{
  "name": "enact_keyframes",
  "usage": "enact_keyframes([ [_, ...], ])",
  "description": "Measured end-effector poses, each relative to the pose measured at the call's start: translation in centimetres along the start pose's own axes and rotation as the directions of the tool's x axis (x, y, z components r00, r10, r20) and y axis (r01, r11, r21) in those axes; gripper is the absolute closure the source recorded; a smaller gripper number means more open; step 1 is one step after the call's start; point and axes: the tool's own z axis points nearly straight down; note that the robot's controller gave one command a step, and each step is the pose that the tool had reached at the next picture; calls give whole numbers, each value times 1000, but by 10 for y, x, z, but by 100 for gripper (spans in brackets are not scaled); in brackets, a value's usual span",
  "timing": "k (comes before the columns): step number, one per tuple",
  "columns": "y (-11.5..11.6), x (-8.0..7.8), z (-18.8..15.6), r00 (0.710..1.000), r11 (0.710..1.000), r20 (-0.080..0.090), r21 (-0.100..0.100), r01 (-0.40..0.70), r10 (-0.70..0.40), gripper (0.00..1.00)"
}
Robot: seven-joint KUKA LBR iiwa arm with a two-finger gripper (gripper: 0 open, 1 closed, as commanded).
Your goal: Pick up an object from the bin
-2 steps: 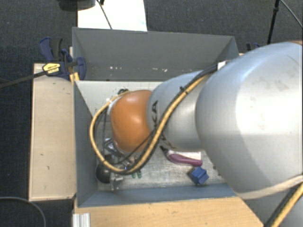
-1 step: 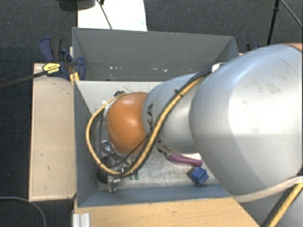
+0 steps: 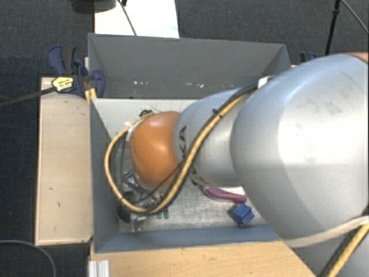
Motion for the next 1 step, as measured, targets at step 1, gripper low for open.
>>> enact_keyframes([
  [1,-2,0,-146,996,996,8,-1,89,-89,100],
])
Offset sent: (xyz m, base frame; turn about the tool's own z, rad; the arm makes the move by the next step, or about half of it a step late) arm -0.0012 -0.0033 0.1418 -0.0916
